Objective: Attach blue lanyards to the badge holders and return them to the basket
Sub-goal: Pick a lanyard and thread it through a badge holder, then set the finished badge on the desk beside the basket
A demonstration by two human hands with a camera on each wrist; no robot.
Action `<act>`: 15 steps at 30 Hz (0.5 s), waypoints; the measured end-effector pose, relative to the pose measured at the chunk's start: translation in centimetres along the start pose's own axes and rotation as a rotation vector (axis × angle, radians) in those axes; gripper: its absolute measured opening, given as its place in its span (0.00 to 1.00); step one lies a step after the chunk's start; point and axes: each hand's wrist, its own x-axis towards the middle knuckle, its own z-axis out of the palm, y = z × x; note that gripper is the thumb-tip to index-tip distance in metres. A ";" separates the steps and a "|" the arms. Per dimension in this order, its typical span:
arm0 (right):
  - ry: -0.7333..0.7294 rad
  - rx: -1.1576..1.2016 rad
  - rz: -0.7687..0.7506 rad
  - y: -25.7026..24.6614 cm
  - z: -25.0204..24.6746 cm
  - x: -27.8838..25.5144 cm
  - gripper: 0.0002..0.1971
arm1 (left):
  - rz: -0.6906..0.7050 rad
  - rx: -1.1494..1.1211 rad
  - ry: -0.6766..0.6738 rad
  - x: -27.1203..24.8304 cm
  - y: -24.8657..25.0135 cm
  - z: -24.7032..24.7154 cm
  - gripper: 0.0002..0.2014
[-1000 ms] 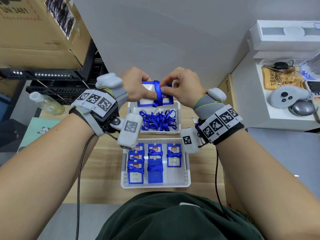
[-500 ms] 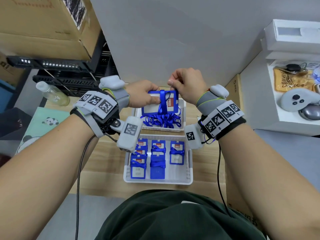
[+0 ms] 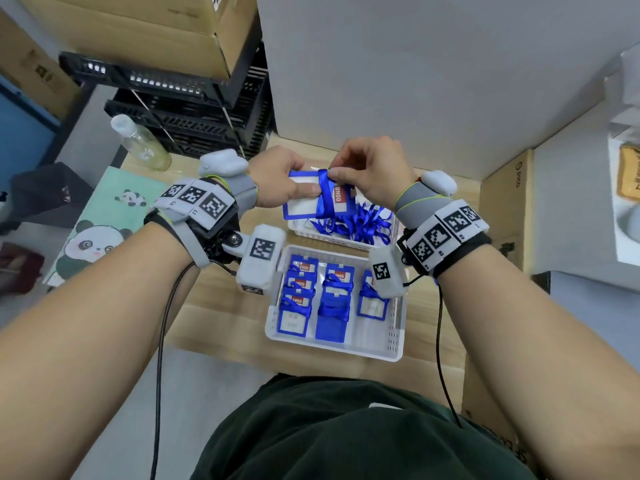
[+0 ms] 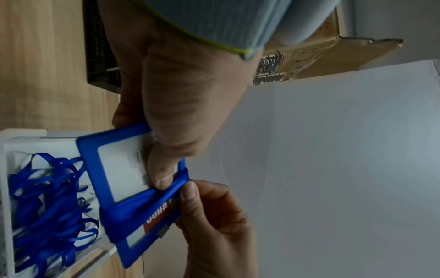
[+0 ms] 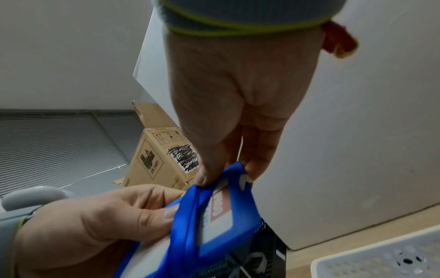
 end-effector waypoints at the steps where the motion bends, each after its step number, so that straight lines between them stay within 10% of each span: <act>1: -0.018 -0.009 0.006 -0.1 0.7 0.3 0.05 | 0.000 -0.005 0.005 -0.3 -0.7 0.0 0.08; 7: -0.099 0.108 0.131 0.1 4.9 2.0 0.09 | 0.012 0.061 0.053 -0.9 -4.6 0.7 0.08; 15: -0.200 0.386 0.389 0.4 11.9 3.4 0.17 | -0.279 -0.484 0.128 -0.9 -13.2 3.1 0.06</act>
